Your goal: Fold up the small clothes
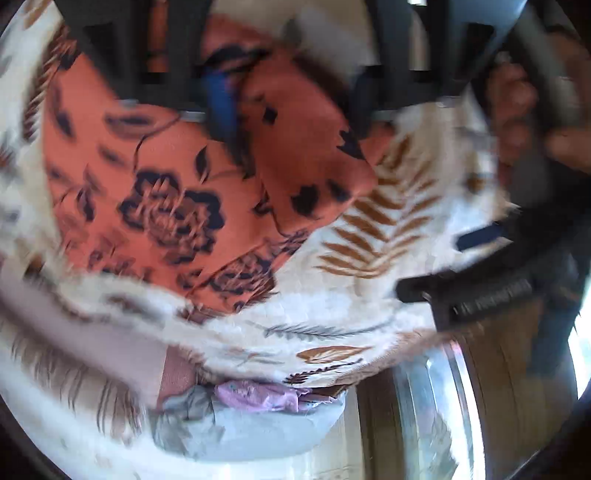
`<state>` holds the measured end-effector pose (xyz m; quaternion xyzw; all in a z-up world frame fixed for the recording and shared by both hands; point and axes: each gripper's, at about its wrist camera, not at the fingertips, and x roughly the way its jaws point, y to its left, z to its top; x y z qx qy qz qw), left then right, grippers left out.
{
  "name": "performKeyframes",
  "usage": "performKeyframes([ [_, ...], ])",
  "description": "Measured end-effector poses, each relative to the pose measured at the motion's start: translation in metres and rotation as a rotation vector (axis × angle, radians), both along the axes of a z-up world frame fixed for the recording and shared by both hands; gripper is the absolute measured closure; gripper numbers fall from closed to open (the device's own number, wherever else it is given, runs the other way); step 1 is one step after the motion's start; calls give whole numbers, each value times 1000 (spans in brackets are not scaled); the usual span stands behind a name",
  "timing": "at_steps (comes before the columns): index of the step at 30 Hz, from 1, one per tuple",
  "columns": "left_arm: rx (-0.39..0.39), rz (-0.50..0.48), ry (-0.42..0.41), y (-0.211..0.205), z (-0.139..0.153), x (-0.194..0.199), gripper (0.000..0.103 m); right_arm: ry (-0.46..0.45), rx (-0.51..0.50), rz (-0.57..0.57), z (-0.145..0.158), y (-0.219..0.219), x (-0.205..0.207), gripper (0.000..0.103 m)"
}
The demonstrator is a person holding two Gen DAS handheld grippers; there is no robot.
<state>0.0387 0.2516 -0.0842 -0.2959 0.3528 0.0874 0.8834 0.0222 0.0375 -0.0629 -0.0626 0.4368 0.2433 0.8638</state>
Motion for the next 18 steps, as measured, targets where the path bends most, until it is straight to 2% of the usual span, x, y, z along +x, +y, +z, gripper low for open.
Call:
performKeyframes([
  [1, -2, -31, -12, -5, 3, -1, 7, 24, 65, -33, 5, -16, -5, 24],
  [5, -104, -230, -73, -41, 22, -6, 7, 2, 195, -134, 19, -76, -39, 24],
  [6, -107, -276, -84, -54, 28, -9, 7, 1, 214, -152, 22, -87, -47, 24],
  [8, -31, -346, -76, -83, 35, -15, 8, 5, 242, -194, 21, -113, -59, 24],
  [9, 10, -368, -34, -95, 32, -14, 14, 12, 254, -212, 19, -124, -63, 24],
  [10, 34, -374, 42, -102, 21, -10, 51, 18, 262, -225, 21, -132, -64, 24],
  [11, 21, -376, 182, -103, -3, 1, 86, 26, 273, -241, 20, -142, -65, 24],
  [12, -63, -363, 227, -95, -21, 4, 85, 37, 289, -258, 17, -154, -67, 24],
  [14, -223, -312, 200, -73, -27, 0, 83, 51, 322, -286, 18, -175, -69, 24],
  [16, -192, -286, 188, -73, -15, -8, 83, 76, 371, -315, 16, -195, -65, 24],
  [18, -117, -290, 211, -82, -11, -12, 74, 124, 447, -355, 9, -216, -58, 23],
])
